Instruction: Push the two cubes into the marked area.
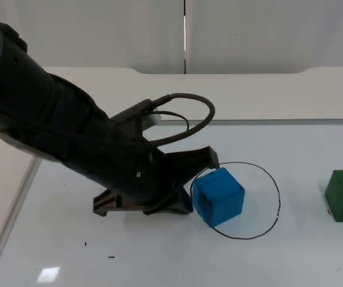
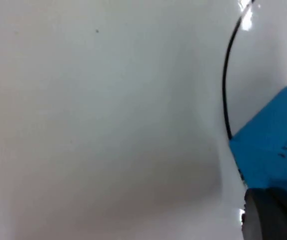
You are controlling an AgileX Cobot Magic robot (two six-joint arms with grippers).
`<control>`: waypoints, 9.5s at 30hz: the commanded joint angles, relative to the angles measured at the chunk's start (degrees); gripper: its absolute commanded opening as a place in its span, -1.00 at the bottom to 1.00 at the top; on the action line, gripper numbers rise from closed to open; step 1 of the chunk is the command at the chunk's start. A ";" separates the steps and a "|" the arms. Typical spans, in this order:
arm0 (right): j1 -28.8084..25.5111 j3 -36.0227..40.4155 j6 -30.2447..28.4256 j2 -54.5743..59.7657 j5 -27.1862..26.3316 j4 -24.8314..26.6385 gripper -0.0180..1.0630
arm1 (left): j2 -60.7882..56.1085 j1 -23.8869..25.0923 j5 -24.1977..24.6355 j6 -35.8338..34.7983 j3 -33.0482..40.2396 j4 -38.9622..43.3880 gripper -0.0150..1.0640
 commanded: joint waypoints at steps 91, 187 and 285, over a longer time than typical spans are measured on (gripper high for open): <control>-0.44 0.43 0.02 -0.24 -0.31 -0.24 0.98 | -29.22 27.75 0.91 -35.02 -1.51 61.92 -0.97; -0.44 0.43 -0.34 -0.24 -0.31 -0.07 0.98 | -113.76 20.98 46.79 -57.20 19.94 96.84 -0.97; -0.44 -11.59 4.72 98.22 -41.63 2.55 -0.97 | -113.76 20.98 45.01 -56.56 21.18 95.06 -0.97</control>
